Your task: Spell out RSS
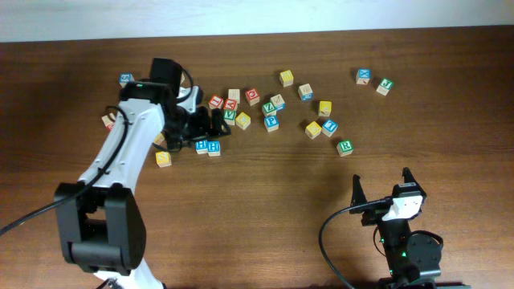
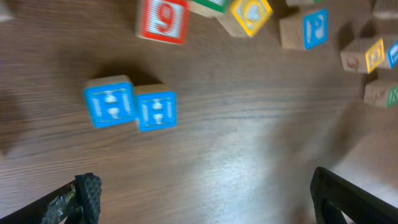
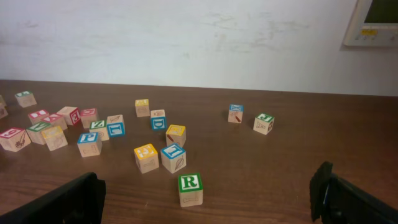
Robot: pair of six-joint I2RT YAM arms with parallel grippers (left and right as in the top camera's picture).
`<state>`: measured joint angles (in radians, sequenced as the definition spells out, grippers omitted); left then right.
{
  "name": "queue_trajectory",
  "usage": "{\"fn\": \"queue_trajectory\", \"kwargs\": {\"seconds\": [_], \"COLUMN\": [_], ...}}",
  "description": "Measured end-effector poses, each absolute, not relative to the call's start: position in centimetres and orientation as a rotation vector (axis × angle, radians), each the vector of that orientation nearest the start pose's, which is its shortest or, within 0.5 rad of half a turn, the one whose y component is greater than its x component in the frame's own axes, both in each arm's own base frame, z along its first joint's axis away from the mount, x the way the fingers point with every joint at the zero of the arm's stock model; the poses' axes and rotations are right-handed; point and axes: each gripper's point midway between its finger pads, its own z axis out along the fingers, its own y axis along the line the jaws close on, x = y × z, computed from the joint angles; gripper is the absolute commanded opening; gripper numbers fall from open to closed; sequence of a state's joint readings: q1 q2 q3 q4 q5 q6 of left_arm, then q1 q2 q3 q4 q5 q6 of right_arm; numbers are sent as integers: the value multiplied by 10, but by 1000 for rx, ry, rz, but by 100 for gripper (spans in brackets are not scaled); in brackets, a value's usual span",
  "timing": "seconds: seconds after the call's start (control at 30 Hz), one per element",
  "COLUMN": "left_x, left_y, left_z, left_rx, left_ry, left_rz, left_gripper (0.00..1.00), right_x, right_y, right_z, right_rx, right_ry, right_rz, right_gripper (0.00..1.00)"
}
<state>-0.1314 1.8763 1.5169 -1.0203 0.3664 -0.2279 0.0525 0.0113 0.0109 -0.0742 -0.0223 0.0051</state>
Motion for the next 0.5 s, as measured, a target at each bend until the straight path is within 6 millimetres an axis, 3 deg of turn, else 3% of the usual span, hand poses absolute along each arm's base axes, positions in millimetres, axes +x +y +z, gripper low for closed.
{"fn": "queue_trajectory", "kwargs": {"seconds": [0.1,0.2,0.23,0.3,0.37,0.5], "left_x": [375,375,375,374,364,348], "left_y": [-133,-127,-118,-94,-56,21], "left_z": [106,117,131,162,188,187], "left_rx": [-13,-41,-64,-117,-229,-588], "left_ry": [2977,2983,2965,2900,2856,2849], "left_rz": [-617,-616,-598,-513,-355,-91], "left_gripper": [99,99,99,99,99,99], "right_x": [246,246,246,246,246,246], "right_y": [17,17,17,17,17,17], "right_z": [158,158,158,158,158,158], "right_rx": [-56,-57,-57,-56,-56,-56], "right_ry": [1645,1644,1644,1644,1645,1644], "right_rz": [62,62,62,63,62,62], "right_gripper": [98,98,98,98,98,98]}}
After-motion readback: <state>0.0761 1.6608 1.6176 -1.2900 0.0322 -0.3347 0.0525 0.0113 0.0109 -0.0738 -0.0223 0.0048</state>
